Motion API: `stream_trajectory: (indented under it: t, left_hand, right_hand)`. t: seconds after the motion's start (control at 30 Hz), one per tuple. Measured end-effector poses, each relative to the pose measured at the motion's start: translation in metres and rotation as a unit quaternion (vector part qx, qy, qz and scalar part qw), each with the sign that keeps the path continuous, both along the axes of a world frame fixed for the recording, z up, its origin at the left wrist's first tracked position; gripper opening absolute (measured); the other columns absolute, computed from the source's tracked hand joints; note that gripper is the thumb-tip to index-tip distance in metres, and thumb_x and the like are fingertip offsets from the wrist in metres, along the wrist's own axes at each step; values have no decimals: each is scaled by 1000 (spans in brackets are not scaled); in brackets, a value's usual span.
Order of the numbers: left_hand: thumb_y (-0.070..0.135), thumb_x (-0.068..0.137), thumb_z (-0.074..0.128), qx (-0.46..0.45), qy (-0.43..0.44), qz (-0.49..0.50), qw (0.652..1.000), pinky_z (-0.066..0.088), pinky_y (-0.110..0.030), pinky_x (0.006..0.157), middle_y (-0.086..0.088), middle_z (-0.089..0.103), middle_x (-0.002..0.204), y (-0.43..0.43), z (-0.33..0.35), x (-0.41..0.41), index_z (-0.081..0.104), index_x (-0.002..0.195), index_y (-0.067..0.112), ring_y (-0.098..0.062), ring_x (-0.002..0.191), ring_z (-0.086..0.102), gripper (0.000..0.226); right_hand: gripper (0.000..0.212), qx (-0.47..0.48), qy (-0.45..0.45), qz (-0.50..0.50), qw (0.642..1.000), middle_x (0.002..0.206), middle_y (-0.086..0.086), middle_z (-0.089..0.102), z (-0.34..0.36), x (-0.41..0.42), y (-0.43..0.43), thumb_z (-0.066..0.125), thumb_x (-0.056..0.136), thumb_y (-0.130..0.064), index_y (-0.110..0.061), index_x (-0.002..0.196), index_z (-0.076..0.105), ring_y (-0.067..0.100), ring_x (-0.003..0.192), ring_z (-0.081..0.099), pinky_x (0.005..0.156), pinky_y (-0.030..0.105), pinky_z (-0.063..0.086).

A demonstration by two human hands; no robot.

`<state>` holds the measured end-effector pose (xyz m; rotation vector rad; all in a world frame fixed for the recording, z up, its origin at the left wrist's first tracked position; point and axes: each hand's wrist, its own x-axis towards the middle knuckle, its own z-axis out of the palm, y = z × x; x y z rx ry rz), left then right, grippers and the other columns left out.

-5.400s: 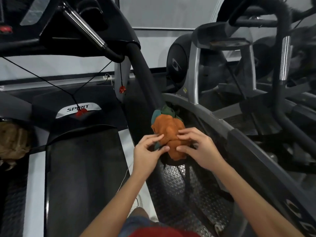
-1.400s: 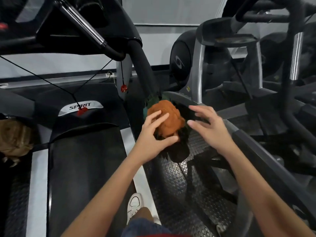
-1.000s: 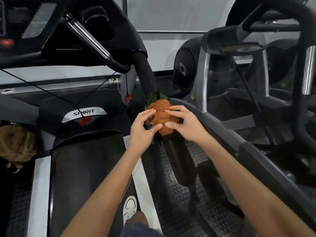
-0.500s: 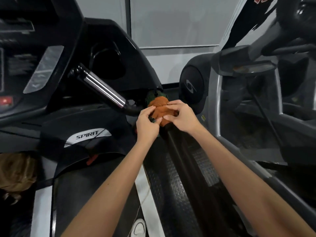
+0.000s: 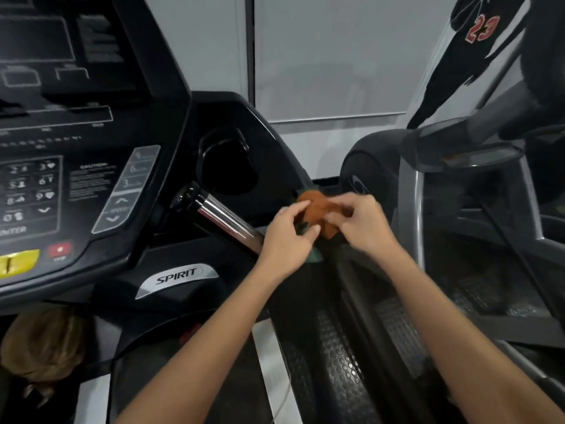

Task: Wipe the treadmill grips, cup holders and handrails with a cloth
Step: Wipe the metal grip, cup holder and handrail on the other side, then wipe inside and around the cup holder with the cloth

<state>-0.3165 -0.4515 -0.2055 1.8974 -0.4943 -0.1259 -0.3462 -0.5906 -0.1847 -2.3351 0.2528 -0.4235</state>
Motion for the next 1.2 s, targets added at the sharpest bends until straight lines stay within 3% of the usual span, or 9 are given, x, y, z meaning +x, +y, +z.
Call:
stream_trajectory:
  t: [0.17,0.3,0.43,0.53,0.7,0.8,0.87,0.97,1.2]
  left_hand:
    - [1,88,56,-47,-136,7,990,42,-11,91,-5,63,114,56,74,46,61,118,10,-10,103,58,31]
    - [1,91,51,52,-181,70,980,41,-12,92,-3,64,110,110,90,90,64,114,10,-12,103,59,28]
    - [13,90,55,255,-204,111,939,27,-36,112,-2,52,132,142,56,122,58,124,15,-20,126,44,34]
    - [23,93,52,310,-248,108,912,8,-36,118,6,36,147,144,44,129,44,137,18,-13,139,26,45]
    - [19,94,49,288,-254,101,918,7,-29,117,0,30,151,141,51,147,36,142,14,-14,142,20,50]
    - [18,95,47,289,-253,93,919,7,-27,117,2,26,153,141,52,154,33,143,15,-13,142,19,51]
    - [17,94,47,290,-260,90,917,6,-26,117,2,24,154,141,51,157,30,145,14,-13,142,18,53]
    - [18,94,47,294,-272,88,912,5,-24,115,2,23,154,139,53,167,27,145,15,-12,142,18,55]
    - [24,94,45,298,-281,84,908,4,-24,116,3,21,155,131,62,198,22,147,17,-9,143,14,58]
  right_hand:
    - [25,-4,-79,42,996,103,2,64,50,60,29,63,82,-3,-9,105,70,18,98,58,88,23,41]
    - [37,-200,114,136,964,131,15,54,24,102,51,52,83,-11,-11,119,60,32,123,48,104,38,37]
    - [53,-298,235,189,906,156,8,15,-1,105,73,35,95,-35,-14,144,30,33,143,10,115,50,4]
    - [54,-365,182,188,893,146,4,33,-1,107,77,30,94,-49,-22,140,36,32,136,22,115,51,3]
    - [36,-412,125,255,866,117,3,57,-3,117,86,36,97,-42,-17,115,54,25,118,43,112,46,20]
    - [41,-337,160,269,888,119,15,58,-10,132,111,34,99,-36,-7,126,45,32,110,54,99,40,36]
    - [59,-234,212,262,912,138,16,47,-9,144,128,29,99,-43,-12,147,16,34,120,50,99,39,36]
    - [69,-117,256,266,922,150,15,30,-12,167,139,28,98,-43,-18,148,-13,34,129,41,104,39,33]
    - [66,148,223,212,940,155,20,-9,-23,206,157,29,102,-18,-8,143,-22,28,145,-2,118,38,6]
